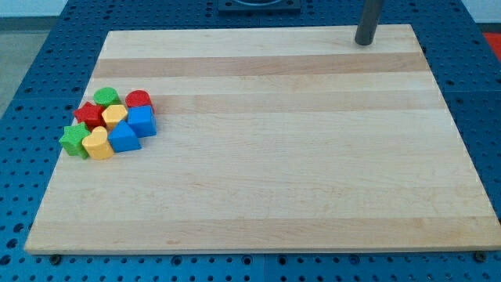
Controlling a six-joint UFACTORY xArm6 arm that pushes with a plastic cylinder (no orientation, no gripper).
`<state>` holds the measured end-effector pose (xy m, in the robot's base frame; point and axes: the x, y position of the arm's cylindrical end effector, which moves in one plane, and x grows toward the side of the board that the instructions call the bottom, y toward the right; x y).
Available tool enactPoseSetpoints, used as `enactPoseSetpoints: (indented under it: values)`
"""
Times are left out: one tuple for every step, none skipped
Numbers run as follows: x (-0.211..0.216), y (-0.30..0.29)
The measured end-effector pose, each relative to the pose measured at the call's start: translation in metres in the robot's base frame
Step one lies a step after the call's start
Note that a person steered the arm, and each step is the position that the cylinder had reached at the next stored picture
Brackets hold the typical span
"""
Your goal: Move the green star into the yellow heart
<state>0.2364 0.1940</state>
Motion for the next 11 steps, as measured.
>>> enactPoseSetpoints:
  values:
    - [-0.022, -0.015]
    - [-0.044, -0.075]
    - [-0.029, -0.174]
    - [-0.014, -0.245]
    - [0.005, -0.348]
    - [0.035, -0.419]
    - [0.068, -0.483]
    - [0.075, -0.498]
    - [0.081, -0.499]
    - [0.095, -0.498]
    - [0.134, -0.498]
